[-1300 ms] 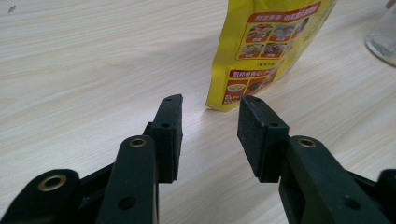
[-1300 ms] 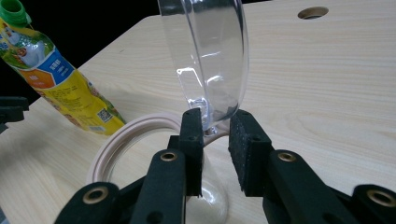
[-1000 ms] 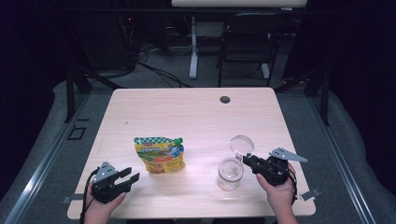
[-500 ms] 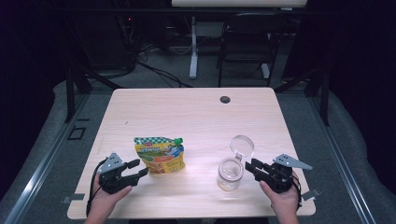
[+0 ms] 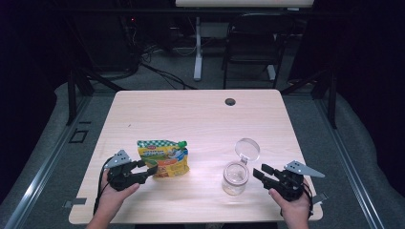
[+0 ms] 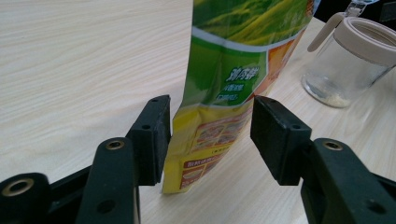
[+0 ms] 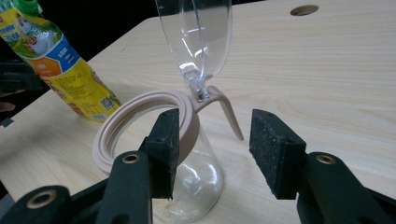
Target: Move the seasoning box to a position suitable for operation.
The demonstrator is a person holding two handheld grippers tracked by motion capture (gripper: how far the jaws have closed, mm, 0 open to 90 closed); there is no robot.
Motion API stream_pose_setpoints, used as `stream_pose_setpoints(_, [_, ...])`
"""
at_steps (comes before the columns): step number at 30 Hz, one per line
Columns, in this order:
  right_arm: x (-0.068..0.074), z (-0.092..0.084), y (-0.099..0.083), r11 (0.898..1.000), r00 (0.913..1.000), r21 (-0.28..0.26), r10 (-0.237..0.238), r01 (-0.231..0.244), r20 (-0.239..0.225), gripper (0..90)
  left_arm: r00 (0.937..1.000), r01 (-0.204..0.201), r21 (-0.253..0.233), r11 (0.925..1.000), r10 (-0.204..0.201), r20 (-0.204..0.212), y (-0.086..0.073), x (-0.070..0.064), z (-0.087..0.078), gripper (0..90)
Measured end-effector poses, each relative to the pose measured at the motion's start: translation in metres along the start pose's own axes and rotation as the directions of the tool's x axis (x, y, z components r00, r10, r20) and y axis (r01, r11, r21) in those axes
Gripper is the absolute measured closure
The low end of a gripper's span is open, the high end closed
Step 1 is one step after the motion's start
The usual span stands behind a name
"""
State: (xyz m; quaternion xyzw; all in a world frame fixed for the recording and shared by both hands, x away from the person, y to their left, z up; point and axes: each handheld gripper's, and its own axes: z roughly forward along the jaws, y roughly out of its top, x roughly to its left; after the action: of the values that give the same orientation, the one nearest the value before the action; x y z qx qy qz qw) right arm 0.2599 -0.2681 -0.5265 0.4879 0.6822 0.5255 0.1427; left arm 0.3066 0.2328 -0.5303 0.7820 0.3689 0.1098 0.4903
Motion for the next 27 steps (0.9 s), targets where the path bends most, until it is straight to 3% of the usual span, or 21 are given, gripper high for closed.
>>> stream_pose_setpoints(9, [0.000,0.002,-0.002,1.000,0.9999,0.014,0.017,-0.017,-0.003,54.1,0.9996,-0.028,0.006,0.9996,0.028,0.008,0.000,-0.009,-0.002,57.5])
stream_pose_setpoints(27, [-0.002,0.007,-0.003,0.999,0.9996,0.018,0.027,-0.027,-0.007,54.5,0.9989,-0.028,0.001,0.9996,0.028,0.038,0.001,-0.025,-0.003,65.3])
